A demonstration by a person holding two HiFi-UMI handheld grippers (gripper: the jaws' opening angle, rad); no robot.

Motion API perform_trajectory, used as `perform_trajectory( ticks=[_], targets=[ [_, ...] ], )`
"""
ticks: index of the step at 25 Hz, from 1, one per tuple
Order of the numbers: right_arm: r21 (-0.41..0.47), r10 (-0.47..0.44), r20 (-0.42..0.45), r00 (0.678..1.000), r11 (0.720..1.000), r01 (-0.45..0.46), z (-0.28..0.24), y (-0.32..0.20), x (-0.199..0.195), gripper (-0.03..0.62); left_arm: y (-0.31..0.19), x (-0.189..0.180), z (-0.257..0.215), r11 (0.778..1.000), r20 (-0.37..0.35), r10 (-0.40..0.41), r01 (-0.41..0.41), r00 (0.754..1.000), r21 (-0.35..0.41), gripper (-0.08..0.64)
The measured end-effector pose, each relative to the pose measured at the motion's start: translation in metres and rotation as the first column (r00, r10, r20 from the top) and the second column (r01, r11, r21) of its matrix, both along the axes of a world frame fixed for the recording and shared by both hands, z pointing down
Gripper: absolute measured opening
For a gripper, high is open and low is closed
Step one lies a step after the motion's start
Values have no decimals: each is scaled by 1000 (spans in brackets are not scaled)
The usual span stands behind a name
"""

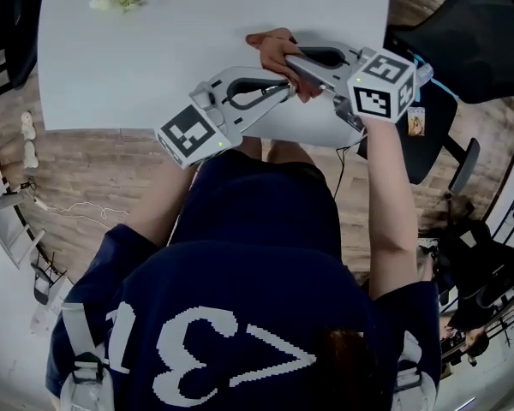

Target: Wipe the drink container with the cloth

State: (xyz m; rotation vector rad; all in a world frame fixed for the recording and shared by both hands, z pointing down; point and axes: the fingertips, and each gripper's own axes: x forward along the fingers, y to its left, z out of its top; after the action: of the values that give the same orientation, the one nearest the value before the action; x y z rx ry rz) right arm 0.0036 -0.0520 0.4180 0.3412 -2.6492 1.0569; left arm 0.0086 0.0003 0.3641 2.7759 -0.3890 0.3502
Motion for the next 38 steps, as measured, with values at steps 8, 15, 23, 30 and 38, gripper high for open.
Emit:
perform_trajectory(
  ticks=[8,15,23,30,38],
  targets=[
    [4,-73,-259,963,997,77,69,-10,21,61,18,-7,0,998,-66,56,-56,996,0,23],
    [-3,-292,-35,956,957,292,-11,17,-34,63,20,-12,0,996,-60,86,-83,995,42,23],
    [-3,-413,-184,892,908,420,15,9,-43,61,14,-11,-1,996,-42,78,-75,996,54,23],
    [159,11,-450,893,985,68,81,-19,33,63,1,-11,-2,999,-61,26,-24,998,24,23],
    [328,355,-543,761,924,-197,82,-15,105,66,-15,1,-2,999,-56,27,-24,998,49,23]
  ],
)
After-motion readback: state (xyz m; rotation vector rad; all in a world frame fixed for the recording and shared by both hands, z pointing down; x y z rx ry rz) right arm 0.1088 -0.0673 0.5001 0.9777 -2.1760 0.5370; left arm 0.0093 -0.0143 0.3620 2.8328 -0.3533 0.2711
